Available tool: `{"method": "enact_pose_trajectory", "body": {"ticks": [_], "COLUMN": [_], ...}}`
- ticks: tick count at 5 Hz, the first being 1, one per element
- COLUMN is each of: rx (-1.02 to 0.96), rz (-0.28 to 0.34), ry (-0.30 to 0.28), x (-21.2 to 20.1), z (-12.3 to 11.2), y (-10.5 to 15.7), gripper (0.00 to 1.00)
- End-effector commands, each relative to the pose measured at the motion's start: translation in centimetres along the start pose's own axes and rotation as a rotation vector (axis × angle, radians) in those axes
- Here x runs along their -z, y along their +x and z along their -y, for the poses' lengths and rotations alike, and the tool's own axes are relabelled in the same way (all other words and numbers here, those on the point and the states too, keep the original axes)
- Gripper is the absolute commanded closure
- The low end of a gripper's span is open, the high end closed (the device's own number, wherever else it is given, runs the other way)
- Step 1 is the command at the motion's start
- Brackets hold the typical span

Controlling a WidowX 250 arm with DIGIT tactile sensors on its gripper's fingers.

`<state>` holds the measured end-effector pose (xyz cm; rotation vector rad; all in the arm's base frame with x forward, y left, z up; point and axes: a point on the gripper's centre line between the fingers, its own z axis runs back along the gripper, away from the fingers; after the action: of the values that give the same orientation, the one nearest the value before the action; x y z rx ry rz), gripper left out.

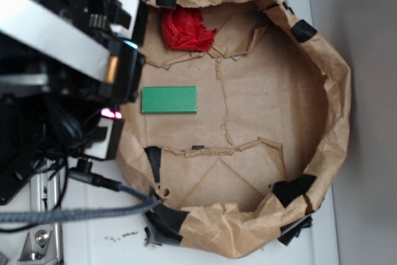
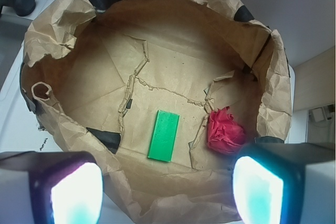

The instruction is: Grab the red paper.

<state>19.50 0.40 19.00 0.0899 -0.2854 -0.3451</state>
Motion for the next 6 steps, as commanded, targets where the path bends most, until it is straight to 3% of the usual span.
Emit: {"method": "enact_pose_trajectory", "body": {"ticks": [1, 2, 3, 5, 6], "rx": [0.428, 0.517, 0.681, 0.861, 0.823], "rz": [-0.239, -0.266, -0.248, -0.286, -0.247], "ry": [-0.043, -0.141, -0.159, -0.016, 0.008], "x": [10.0, 11.6, 11.9, 13.9, 14.9], "z": [-0.8, -1.5, -3.4, -6.9, -8.6], "y": [6.2, 5.3, 2.1, -1.7, -2.3], "gripper": [0.00, 0.00, 0.00, 0.00, 0.00]}}
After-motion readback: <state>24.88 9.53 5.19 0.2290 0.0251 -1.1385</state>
